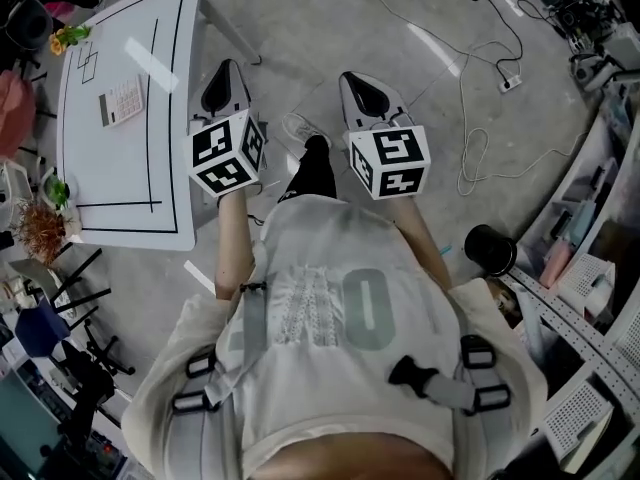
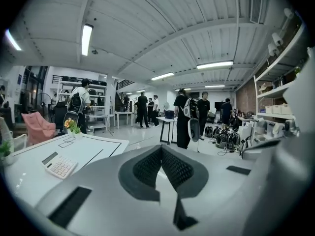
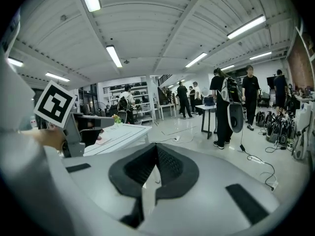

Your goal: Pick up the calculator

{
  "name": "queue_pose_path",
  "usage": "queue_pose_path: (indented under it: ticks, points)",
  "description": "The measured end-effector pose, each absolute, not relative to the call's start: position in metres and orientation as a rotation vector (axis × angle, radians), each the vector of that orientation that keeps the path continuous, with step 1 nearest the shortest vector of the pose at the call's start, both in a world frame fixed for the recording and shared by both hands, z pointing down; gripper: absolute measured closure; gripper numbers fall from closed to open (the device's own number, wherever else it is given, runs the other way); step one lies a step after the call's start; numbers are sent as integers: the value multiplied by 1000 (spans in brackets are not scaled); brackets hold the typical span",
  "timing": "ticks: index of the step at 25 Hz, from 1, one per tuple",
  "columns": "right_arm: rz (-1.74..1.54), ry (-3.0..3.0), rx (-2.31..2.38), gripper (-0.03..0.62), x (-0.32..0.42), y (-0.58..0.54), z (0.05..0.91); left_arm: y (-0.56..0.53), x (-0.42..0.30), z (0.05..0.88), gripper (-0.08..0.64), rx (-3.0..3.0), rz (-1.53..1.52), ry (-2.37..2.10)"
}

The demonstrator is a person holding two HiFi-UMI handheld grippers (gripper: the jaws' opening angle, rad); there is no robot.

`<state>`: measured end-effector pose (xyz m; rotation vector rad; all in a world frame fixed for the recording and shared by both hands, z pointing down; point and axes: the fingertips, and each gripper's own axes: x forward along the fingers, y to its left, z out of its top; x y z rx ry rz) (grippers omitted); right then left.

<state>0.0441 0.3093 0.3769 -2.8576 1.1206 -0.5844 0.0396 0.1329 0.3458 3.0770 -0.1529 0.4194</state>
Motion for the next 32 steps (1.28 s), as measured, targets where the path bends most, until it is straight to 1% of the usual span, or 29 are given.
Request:
queue_pose_path:
  ticks: [10, 15, 18, 22, 32]
  points:
    - [-578, 1331, -2859, 584, 172, 201, 359, 41, 143, 347, 538, 3009, 390, -312]
    - [-562, 1551, -2820, 584, 225, 111, 358, -43, 166, 347, 538, 2933, 327, -510]
    - [-528, 1736, -2756, 584, 237, 54, 359, -95, 154, 353, 538, 2865, 290, -687]
    - [-463, 1995, -2647, 584, 233, -12, 359, -147, 123, 355, 538, 2787, 239, -932]
    - [-411, 2419, -2314, 584, 154, -121, 361, -219, 14, 340, 538, 2590, 127, -1350]
